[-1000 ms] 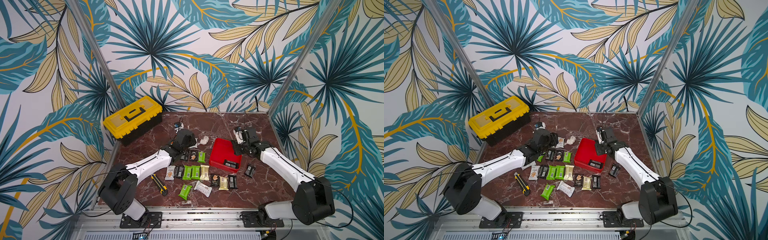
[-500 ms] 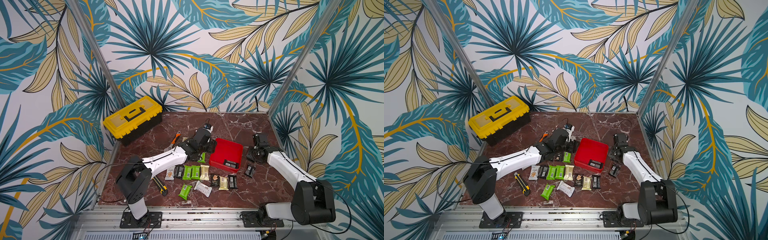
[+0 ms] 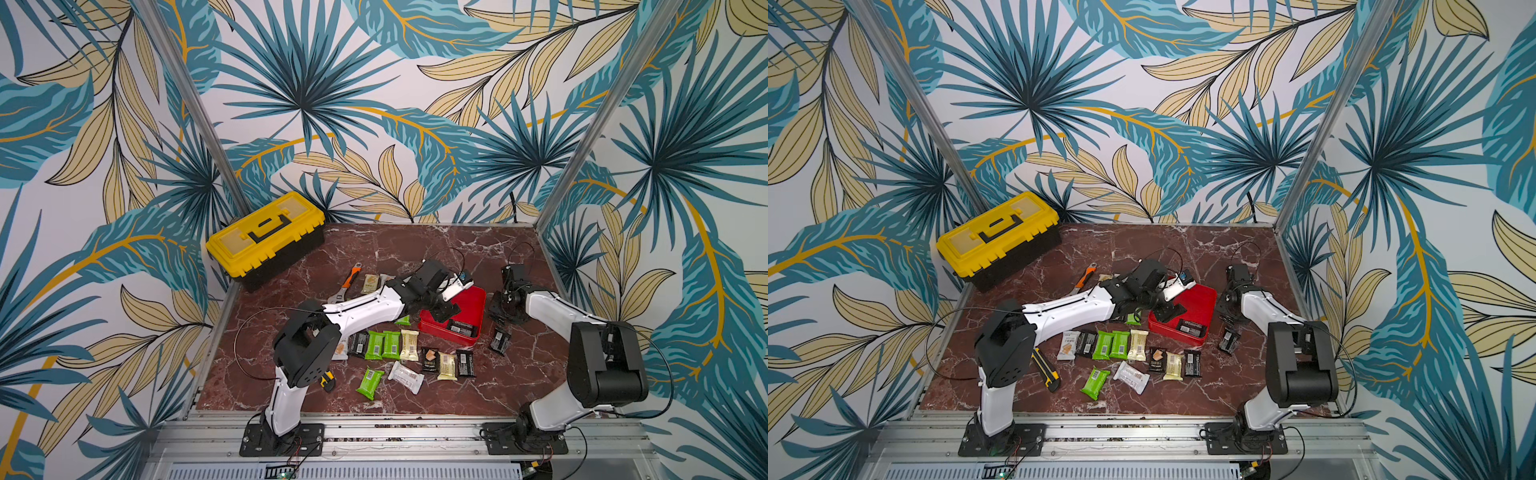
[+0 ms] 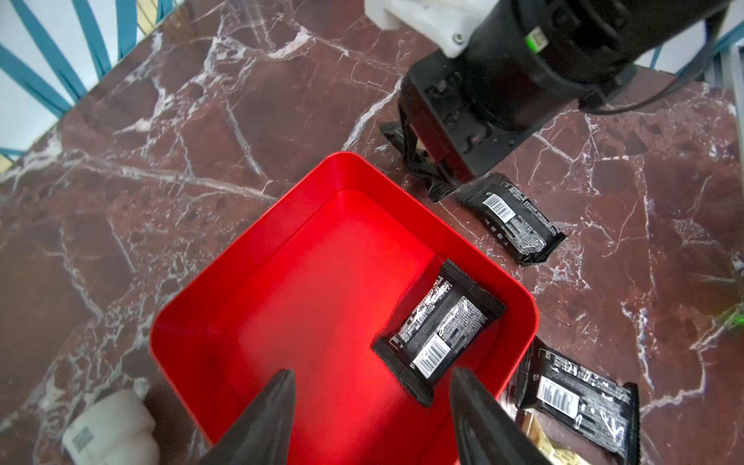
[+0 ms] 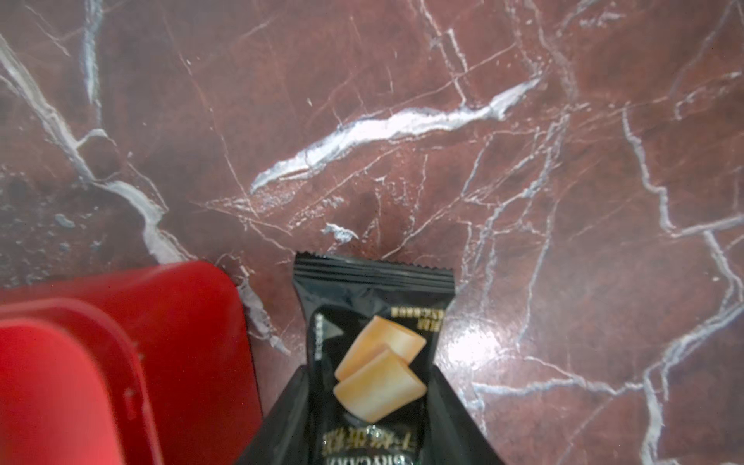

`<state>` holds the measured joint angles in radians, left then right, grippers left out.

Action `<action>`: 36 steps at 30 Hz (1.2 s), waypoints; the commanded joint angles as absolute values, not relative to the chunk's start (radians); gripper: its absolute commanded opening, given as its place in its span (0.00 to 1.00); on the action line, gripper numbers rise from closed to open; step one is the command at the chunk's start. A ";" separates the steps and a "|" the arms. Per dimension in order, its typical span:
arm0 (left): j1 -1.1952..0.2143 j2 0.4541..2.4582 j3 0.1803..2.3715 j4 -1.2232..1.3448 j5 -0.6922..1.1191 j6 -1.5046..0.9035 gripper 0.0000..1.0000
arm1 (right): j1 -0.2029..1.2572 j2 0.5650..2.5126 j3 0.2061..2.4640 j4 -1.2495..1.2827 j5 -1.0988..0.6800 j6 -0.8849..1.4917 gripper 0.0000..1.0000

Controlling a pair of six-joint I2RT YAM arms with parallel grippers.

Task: Take the cookies out of the storage box
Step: Place the cookie at the center of the board.

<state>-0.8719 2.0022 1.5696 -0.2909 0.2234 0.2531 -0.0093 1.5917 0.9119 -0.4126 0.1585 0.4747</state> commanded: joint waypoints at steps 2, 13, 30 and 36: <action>-0.877 2.082 1.722 -0.405 0.321 0.461 0.66 | -0.018 1.614 0.936 -0.414 0.149 0.475 0.43; -0.886 2.240 1.892 -0.515 0.378 0.691 0.66 | -0.023 1.591 0.932 -0.440 0.146 0.474 0.58; -0.914 2.344 1.987 -0.674 0.408 0.968 0.77 | -0.025 1.404 0.929 -0.539 0.176 0.474 0.66; -0.920 2.355 1.999 -0.688 0.359 0.967 0.77 | -0.025 1.351 0.921 -0.567 0.174 0.477 0.66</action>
<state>-0.9142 2.3432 1.9491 -0.6456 0.3763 0.9474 -0.0193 1.3796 0.9241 -0.5209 0.1596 0.4747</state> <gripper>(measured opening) 0.773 0.658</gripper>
